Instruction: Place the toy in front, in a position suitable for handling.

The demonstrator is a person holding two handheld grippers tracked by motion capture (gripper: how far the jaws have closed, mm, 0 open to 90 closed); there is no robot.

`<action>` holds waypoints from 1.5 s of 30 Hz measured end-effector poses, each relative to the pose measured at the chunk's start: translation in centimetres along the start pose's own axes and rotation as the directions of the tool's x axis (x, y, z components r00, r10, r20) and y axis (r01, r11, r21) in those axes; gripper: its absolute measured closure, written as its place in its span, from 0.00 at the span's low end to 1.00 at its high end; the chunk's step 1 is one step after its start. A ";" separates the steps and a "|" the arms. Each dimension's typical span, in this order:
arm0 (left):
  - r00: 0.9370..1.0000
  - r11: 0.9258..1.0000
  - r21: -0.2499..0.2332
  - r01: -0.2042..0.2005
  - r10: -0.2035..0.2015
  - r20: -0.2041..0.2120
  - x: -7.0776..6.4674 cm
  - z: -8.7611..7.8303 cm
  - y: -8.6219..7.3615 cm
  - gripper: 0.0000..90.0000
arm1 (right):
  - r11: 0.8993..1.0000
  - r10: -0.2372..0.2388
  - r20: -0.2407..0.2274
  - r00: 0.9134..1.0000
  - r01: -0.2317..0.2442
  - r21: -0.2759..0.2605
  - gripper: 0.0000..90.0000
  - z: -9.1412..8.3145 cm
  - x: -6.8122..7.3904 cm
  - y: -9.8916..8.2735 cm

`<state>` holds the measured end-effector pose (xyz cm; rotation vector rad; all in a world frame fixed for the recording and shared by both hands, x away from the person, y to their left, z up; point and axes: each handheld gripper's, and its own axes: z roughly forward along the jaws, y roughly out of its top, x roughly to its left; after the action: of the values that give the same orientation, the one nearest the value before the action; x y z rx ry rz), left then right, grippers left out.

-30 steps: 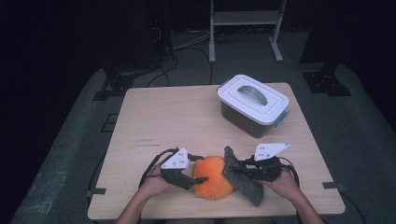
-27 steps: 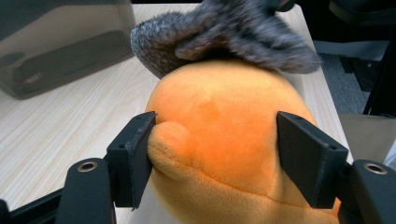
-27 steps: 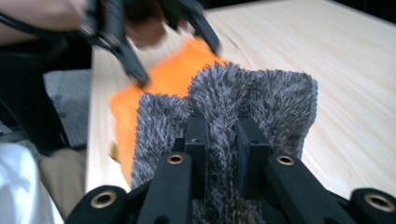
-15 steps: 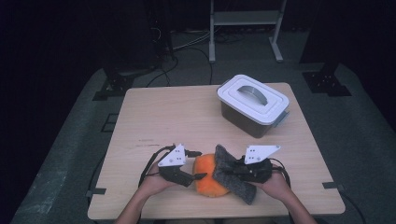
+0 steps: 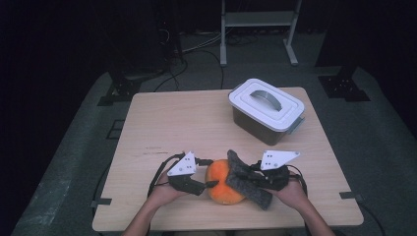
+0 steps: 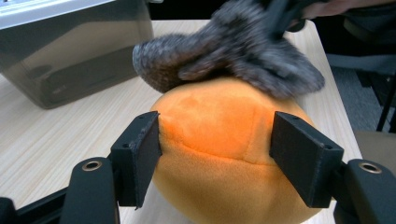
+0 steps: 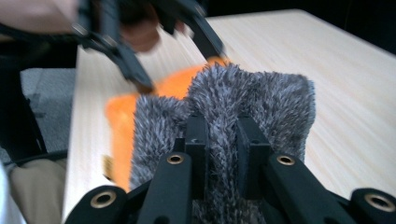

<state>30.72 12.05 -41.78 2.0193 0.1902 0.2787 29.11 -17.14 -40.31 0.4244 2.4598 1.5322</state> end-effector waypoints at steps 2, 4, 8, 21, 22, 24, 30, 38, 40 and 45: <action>1.000 1.000 -0.001 -0.001 0.001 -0.001 -0.1 0.1 0.1 0.37 | 1.000 -0.024 -0.015 1.000 0.024 -0.005 0.85 0.1 0.6 0.4; 1.000 1.000 -0.001 0.007 -0.007 0.002 -0.1 0.1 0.1 0.37 | 0.999 -0.046 -0.013 0.999 0.046 0.020 0.85 0.4 1.0 0.4; 1.000 1.000 -0.002 0.025 -0.025 0.018 0.1 -0.1 0.2 0.37 | 0.999 -0.036 -0.004 0.999 0.036 0.034 0.85 0.3 0.6 -0.2; 0.995 0.995 -0.006 0.098 -0.098 0.012 1.1 1.3 1.5 0.39 | 0.996 -0.087 0.015 0.996 0.087 0.013 0.85 -1.2 1.7 0.7; 0.995 0.995 -0.005 0.104 -0.104 0.006 1.1 1.4 1.5 0.40 | 0.996 -0.091 0.015 0.996 0.091 0.016 0.85 -0.8 2.0 0.8; 0.994 0.994 -0.013 0.112 -0.112 0.007 1.1 1.3 1.4 0.40 | 0.994 -0.099 0.023 0.995 0.098 0.037 0.85 -0.2 2.1 0.7; 0.994 0.994 -0.039 0.103 -0.102 0.029 1.0 0.6 1.3 0.38 | 0.997 -0.063 0.013 0.998 0.062 0.038 0.85 0.0 1.6 -0.6; 0.994 0.993 -0.035 0.109 -0.109 0.021 0.9 1.3 1.2 0.40 | 0.997 -0.076 0.026 0.997 0.075 0.029 0.85 -0.6 2.1 0.0; 0.994 0.993 -0.034 0.112 -0.111 0.018 1.0 1.3 1.1 0.40 | 0.995 -0.095 0.015 0.995 0.094 0.027 0.85 -0.4 2.6 0.4; 0.993 0.992 -0.032 0.121 -0.120 0.016 1.1 1.2 0.8 0.40 | 0.996 -0.083 -0.001 0.997 0.083 0.040 0.85 0.2 2.6 0.0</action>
<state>32.08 10.95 -41.46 1.9678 0.2962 0.1906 26.73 -16.06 -40.52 0.3244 2.4786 1.4519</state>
